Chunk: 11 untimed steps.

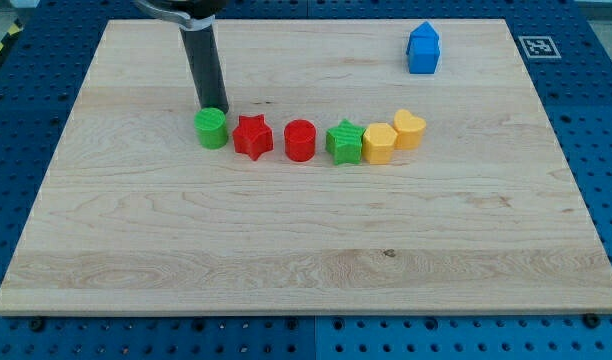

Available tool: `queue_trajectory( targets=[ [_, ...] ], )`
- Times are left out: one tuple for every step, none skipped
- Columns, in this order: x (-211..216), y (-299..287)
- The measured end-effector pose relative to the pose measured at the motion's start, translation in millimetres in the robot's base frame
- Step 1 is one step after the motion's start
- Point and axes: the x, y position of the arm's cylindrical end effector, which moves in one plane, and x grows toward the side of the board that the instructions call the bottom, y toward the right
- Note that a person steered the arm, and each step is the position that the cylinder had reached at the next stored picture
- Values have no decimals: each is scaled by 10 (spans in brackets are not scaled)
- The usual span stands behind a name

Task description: Nudge the yellow heart a bit down

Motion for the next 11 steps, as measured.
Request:
queue_trajectory(
  targets=[
    [5,20],
    [5,42],
    [13,73],
    [-100,579],
    [-106,1132],
    [-106,1618],
    [-73,1877],
    [93,2003],
    [218,2203],
    [214,2239],
    [214,2239]
  ],
)
